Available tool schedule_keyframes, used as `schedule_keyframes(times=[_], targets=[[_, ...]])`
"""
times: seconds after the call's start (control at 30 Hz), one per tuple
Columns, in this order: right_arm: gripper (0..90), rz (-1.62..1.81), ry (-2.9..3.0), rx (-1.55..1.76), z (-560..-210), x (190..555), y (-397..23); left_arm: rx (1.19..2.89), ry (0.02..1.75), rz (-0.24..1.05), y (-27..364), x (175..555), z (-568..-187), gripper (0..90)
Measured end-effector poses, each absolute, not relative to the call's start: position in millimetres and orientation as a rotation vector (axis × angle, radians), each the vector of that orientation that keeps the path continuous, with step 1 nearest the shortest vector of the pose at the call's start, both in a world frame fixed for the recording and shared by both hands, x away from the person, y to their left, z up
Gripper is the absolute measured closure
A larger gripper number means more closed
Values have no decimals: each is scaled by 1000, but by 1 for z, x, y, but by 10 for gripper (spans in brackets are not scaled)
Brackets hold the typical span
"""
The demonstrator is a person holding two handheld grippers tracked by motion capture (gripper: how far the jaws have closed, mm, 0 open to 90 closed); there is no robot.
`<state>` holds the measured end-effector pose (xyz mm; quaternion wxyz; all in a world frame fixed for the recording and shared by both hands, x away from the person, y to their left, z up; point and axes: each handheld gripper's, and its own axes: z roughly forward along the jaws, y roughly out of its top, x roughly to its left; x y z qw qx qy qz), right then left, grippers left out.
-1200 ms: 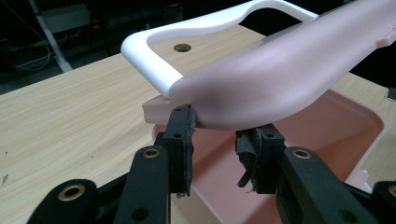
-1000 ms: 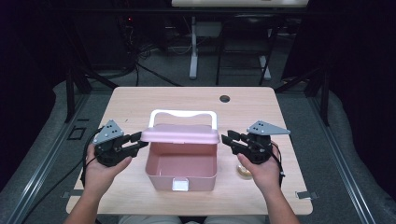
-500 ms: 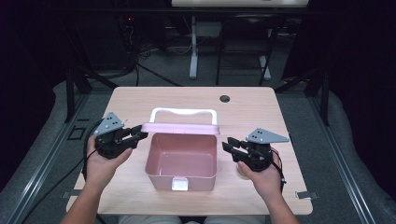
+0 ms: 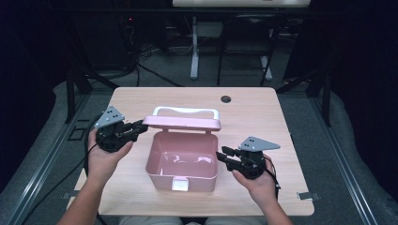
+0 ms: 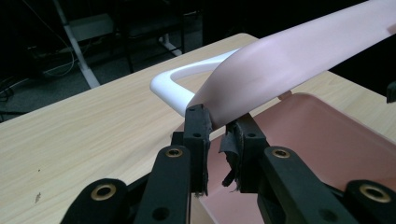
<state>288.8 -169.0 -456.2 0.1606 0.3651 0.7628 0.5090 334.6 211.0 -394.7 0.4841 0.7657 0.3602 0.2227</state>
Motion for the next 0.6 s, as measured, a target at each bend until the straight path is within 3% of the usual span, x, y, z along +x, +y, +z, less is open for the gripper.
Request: schedule_keyframes(times=[0.6], targets=[[660, 1430, 2242, 1023, -470, 286, -156, 1835, 888, 543, 210, 348, -386, 794]])
